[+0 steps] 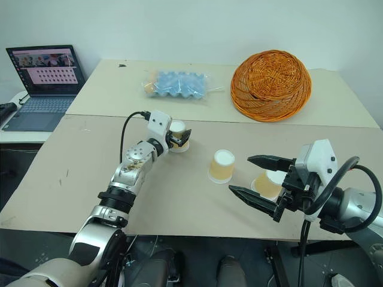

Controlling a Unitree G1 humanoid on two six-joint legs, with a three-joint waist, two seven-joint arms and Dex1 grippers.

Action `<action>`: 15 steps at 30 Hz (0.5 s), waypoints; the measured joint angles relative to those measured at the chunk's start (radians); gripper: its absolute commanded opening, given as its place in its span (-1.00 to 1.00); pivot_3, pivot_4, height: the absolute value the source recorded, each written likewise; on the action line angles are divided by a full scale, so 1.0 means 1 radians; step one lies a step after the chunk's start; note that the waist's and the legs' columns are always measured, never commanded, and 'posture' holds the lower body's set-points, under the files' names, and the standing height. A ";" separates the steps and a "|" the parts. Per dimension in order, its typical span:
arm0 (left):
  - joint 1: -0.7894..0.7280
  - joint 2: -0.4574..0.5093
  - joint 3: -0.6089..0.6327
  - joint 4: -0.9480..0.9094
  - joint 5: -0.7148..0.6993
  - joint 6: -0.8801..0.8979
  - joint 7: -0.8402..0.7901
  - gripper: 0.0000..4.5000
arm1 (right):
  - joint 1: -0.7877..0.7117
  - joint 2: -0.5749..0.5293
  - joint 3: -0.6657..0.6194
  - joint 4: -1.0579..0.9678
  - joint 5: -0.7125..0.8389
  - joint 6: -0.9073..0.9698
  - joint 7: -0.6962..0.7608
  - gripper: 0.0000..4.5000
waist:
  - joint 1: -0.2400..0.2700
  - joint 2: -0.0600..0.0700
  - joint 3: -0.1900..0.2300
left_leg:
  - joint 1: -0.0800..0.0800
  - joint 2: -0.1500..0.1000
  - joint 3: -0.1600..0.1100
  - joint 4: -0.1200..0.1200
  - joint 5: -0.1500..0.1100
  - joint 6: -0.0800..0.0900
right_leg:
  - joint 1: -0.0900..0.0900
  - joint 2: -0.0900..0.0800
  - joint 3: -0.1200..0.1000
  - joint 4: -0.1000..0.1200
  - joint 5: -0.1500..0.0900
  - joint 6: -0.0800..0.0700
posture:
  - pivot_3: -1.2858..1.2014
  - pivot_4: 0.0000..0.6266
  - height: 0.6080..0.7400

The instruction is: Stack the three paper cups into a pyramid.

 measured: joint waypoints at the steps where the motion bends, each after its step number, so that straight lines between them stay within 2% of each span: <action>1: 0.000 0.000 0.000 0.004 0.000 -0.001 -0.008 0.99 | 0.001 0.000 -0.003 -0.001 0.000 0.000 0.000 1.00 | 0.000 0.000 0.000 | 0.000 0.000 0.000 0.000 0.000 0.000 | 0.000 0.000 0.000 0.000 0.000 0.000 | 0.03 -0.52 0.79; 3: 0.000 0.000 0.000 0.005 0.000 -0.003 -0.014 0.99 | 0.003 0.000 -0.010 -0.002 0.000 0.000 0.000 1.00 | 0.001 0.000 0.000 | 0.000 0.000 0.000 0.000 0.000 0.000 | 0.000 0.000 0.000 0.000 0.000 0.000 | 0.03 -0.52 0.79; 6: 0.000 -0.002 0.004 0.005 0.000 -0.004 -0.014 0.68 | 0.007 0.000 -0.017 -0.005 0.000 0.000 0.000 1.00 | 0.000 0.000 0.000 | 0.000 0.000 0.000 0.000 0.000 0.000 | 0.000 0.000 0.000 0.000 0.000 0.000 | 0.03 -0.52 0.79; 8: 0.000 -0.003 0.005 0.005 0.000 -0.007 -0.015 0.29 | 0.009 0.000 -0.018 -0.005 0.000 0.000 0.000 1.00 | 0.000 0.000 0.000 | 0.000 0.000 0.000 0.000 0.000 0.000 | 0.000 0.000 0.000 0.000 0.000 0.000 | 0.03 -0.52 0.79; 10: 0.000 -0.003 0.005 0.005 0.000 -0.008 -0.015 0.02 | 0.010 0.000 -0.018 -0.005 0.000 0.000 0.000 1.00 | 0.000 0.000 0.000 | 0.000 0.000 0.000 0.000 0.000 0.000 | 0.000 0.000 0.000 0.000 0.000 0.000 | 0.03 -0.52 0.79; 15: 0.000 -0.002 0.005 0.005 0.000 -0.009 -0.017 -0.13 | 0.011 0.000 -0.018 -0.005 -0.001 0.000 0.001 1.00 | 0.000 0.000 0.000 | 0.000 0.000 0.000 0.000 0.000 0.000 | 0.000 0.000 0.000 0.000 0.000 0.000 | 0.03 -0.52 0.79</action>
